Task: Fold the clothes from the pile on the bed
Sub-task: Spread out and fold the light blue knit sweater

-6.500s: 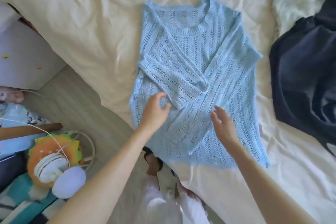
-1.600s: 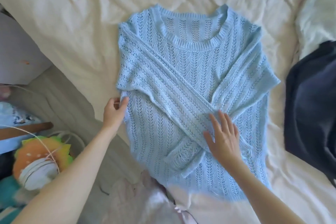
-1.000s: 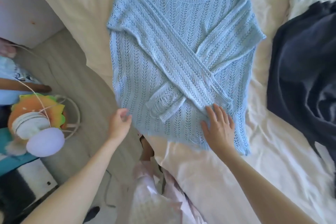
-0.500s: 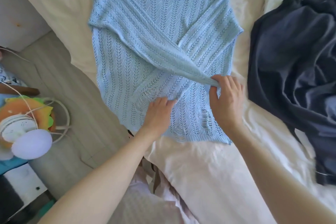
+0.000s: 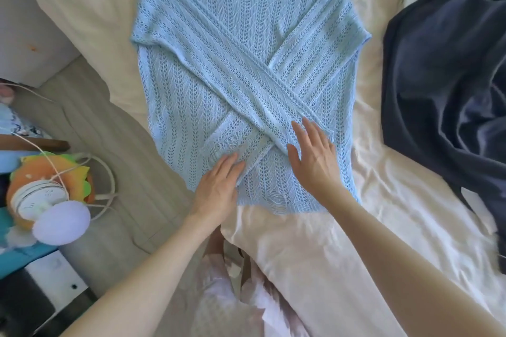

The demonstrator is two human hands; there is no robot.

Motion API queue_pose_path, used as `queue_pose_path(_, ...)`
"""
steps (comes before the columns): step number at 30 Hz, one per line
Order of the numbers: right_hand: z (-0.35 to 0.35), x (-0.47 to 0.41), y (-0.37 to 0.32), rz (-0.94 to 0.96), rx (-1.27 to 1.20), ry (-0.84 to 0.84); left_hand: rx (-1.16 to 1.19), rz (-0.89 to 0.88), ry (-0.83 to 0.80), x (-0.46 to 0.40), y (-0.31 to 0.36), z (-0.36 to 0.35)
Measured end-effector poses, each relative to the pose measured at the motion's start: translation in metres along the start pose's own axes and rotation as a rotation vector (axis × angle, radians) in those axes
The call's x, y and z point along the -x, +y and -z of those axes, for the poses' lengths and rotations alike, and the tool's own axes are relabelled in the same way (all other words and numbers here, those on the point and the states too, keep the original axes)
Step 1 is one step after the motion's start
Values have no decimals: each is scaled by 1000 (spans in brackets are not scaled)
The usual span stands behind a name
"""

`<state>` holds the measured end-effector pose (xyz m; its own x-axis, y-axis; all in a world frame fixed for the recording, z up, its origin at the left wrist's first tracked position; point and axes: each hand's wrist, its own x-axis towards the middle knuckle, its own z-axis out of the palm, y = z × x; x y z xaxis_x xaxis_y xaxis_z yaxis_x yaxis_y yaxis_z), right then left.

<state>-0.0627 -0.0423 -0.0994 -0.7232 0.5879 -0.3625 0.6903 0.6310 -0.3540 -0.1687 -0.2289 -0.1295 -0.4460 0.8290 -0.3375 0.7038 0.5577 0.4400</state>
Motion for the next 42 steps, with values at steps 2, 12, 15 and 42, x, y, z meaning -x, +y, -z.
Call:
queue_pose_path(2, -5, -9, 2, -25, 67, -264, 102, 89, 45, 7, -8, 4)
queue_pose_path(12, -36, -9, -55, 83, 149, -79, 297, 393, 165, -30, -97, 55)
queue_pose_path(15, -56, -10, -60, 102, 233, -140, 306, 480, 136, -50, -129, 60)
queue_pose_path(42, -39, 107, 16, -606, -226, 233, 926, 804, 309, 79, -107, 45)
